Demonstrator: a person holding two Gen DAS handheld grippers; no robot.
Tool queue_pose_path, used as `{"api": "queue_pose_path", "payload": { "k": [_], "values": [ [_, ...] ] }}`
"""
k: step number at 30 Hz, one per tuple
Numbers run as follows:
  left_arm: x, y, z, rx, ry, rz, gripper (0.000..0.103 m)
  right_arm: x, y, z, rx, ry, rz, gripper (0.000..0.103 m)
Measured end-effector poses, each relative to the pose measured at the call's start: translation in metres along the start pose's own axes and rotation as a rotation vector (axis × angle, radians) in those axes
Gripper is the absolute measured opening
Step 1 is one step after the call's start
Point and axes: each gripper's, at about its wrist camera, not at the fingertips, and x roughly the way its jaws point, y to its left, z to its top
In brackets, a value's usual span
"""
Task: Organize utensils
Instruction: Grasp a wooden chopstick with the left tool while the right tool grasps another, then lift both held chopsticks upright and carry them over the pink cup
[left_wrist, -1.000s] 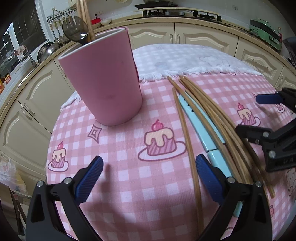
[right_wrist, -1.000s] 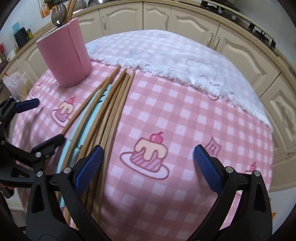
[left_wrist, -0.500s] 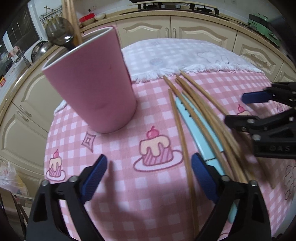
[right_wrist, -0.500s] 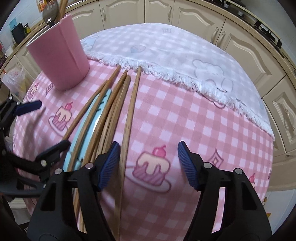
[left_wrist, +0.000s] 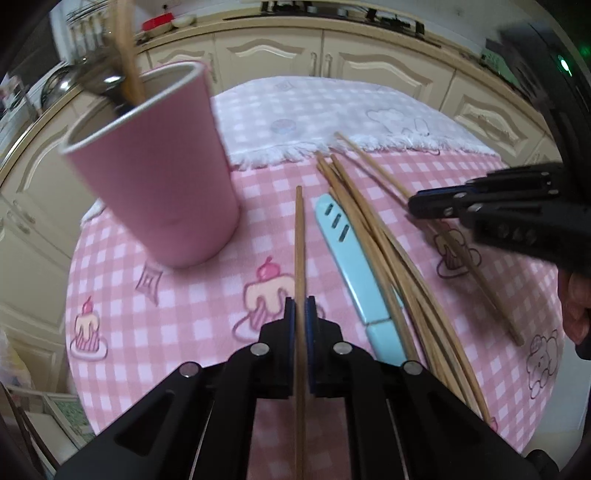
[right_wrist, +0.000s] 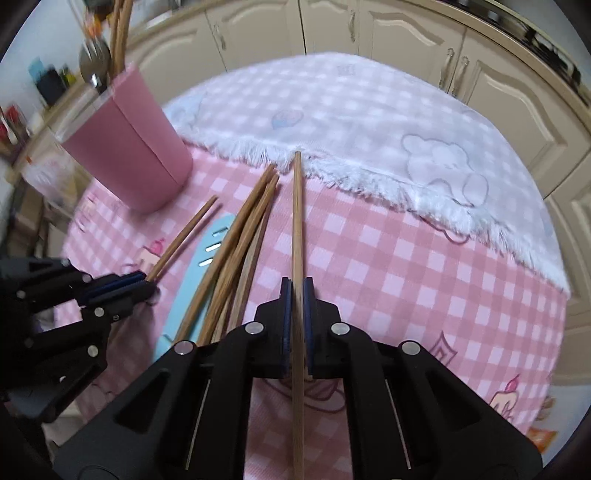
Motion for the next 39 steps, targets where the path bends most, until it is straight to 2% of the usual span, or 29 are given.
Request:
{"api": "queue_pose_path", "payload": {
  "k": [5, 13, 18, 22, 27, 32, 35, 39],
  "values": [
    [-0.034, 0.011, -0.018, -0.069, -0.115, -0.012, 0.005, -0.035, -0.013, -0.012, 0.076, -0.142, 0.112, 0.006],
    [-0.110, 0.028, -0.018, -0.151, -0.424, -0.025, 0.005, -0.086, -0.004, -0.009, 0.088, -0.381, 0.209, 0.006],
    [-0.157, 0.043, -0.004, -0.196, -0.647, 0.006, 0.005, -0.120, 0.015, 0.012, 0.073, -0.552, 0.253, 0.006],
    [-0.188, 0.059, 0.011, -0.235, -0.787, 0.016, 0.005, -0.138, 0.039, 0.038, 0.051, -0.669, 0.284, 0.006],
    [-0.214, 0.075, 0.038, -0.267, -0.913, 0.013, 0.005, -0.153, 0.072, 0.082, 0.025, -0.780, 0.329, 0.006],
    [-0.219, 0.086, 0.064, -0.295, -1.023, 0.021, 0.005, -0.155, 0.097, 0.118, -0.011, -0.838, 0.326, 0.006],
    [-0.210, 0.092, 0.078, -0.315, -1.053, 0.025, 0.005, -0.144, 0.104, 0.131, -0.016, -0.849, 0.316, 0.006],
    [-0.188, 0.095, 0.090, -0.317, -1.047, 0.041, 0.005, -0.124, 0.105, 0.138, -0.005, -0.847, 0.310, 0.006]
  ]
}}
